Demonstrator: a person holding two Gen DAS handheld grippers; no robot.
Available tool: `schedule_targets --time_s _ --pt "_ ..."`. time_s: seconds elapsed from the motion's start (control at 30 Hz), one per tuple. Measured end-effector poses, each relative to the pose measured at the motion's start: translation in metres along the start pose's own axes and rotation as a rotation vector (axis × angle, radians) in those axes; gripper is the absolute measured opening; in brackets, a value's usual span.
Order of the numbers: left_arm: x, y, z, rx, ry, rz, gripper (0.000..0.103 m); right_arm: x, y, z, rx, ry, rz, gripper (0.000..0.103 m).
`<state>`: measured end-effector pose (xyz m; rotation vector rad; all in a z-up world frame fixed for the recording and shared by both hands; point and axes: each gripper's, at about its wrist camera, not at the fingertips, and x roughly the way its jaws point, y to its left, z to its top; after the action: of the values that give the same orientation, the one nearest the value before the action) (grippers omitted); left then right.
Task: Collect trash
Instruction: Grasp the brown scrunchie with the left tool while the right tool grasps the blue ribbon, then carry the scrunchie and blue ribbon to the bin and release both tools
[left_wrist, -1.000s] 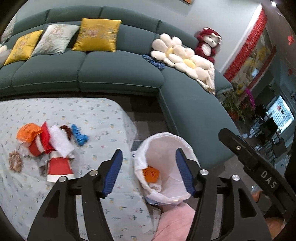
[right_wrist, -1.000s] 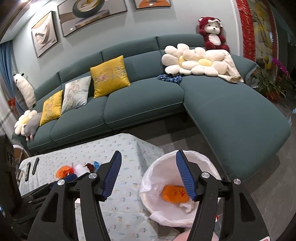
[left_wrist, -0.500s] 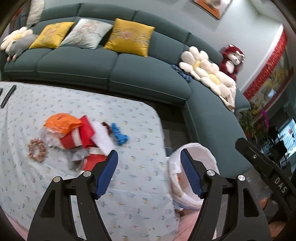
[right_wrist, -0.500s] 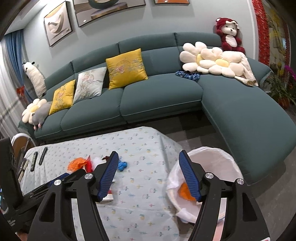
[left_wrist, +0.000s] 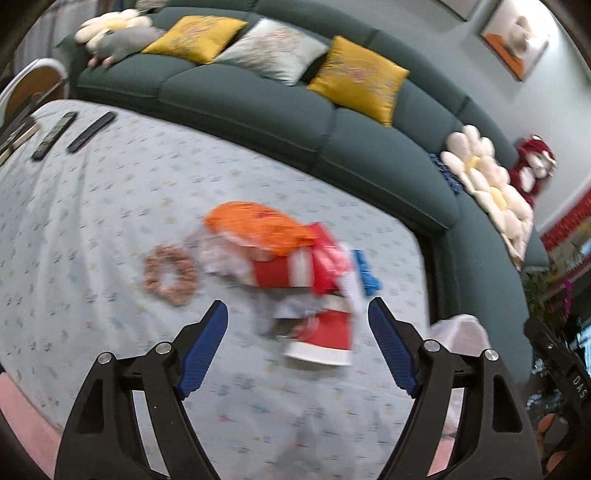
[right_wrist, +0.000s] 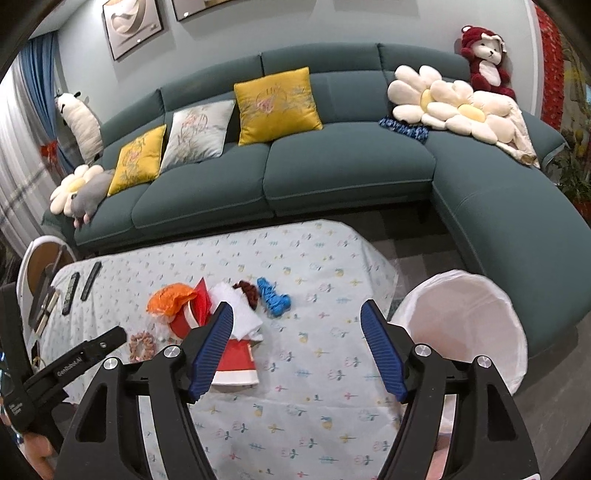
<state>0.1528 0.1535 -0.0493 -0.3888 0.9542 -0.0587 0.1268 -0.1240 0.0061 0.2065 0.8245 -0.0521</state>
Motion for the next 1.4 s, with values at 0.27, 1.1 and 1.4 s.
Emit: schedule_targets --time_s 0.27,1.1,1.4 --pt "0.030 0.080 0.004 -0.071 0.052 0.128 0.074 0.051 0.022 -0.006 -0.008 0.068 -0.010 0.069" --pt "0.130 0.154 0.023 -0.114 0.211 0.284 0.059 0.256 0.054 0.004 -0.007 0.318 -0.093 0.057" --pt "0.140 0.137 0.030 -0.096 0.223 0.235 0.008 0.268 0.038 -0.017 0.039 0.367 -0.048 0.030"
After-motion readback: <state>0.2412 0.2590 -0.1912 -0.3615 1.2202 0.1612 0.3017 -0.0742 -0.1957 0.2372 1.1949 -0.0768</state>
